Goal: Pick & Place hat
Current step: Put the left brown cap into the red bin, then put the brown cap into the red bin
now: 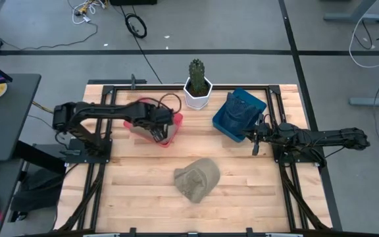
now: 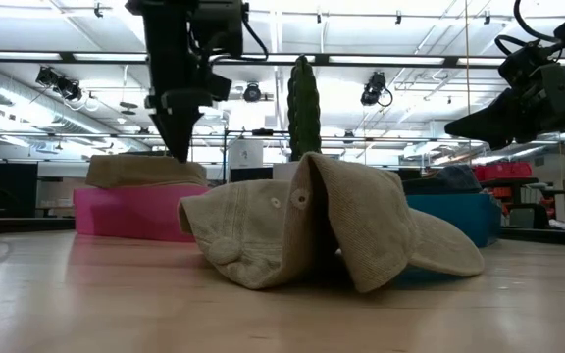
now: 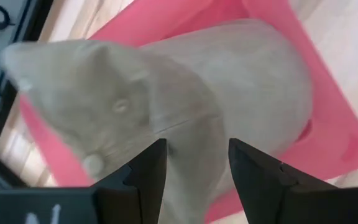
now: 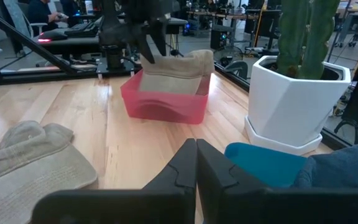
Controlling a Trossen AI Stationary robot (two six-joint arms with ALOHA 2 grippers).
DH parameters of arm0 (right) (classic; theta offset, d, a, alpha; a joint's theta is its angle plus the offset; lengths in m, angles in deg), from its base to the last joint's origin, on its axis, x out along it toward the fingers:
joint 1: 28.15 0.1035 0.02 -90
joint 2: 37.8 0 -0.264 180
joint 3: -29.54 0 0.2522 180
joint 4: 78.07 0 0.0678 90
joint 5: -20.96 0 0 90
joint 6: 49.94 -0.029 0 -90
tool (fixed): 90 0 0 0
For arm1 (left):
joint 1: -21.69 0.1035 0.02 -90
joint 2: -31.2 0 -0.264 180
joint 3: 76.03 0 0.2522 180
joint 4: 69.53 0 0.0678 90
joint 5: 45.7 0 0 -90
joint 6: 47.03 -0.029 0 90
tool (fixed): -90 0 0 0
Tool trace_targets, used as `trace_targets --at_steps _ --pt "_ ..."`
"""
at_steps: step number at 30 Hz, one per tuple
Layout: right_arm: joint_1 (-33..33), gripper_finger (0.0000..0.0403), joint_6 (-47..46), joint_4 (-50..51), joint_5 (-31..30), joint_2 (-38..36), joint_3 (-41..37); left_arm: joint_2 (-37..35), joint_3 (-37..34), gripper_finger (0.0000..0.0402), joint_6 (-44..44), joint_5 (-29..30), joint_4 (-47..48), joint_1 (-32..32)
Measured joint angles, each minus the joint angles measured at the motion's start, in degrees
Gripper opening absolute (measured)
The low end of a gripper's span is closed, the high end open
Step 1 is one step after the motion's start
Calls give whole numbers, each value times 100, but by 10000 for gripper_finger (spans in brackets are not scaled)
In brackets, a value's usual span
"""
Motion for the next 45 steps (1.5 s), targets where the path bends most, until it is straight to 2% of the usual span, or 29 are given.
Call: trace_targets --at_steps 10,13,15,21,28,34,45 --pt "2 9 0 9 0 -2 0 858 0 177 32 403 -98 202" --pt "2 9 0 9 -1 0 1 970 0 177 31 199 -232 334" --pt "2 9 0 9 0 0 0 974 -113 176 -9 80 -647 398" --pt "2 9 0 13 0 0 0 917 -948 176 -120 -534 -2032 680" --pt "1 9 0 12 -1 0 0 846 -1362 176 -65 -585 -2249 757" --pt "2 9 0 11 -2 0 0 329 -1291 176 -177 -648 -1909 617" --pt "0 9 0 9 0 0 0 -1127 -1283 176 -169 -591 -1628 230"
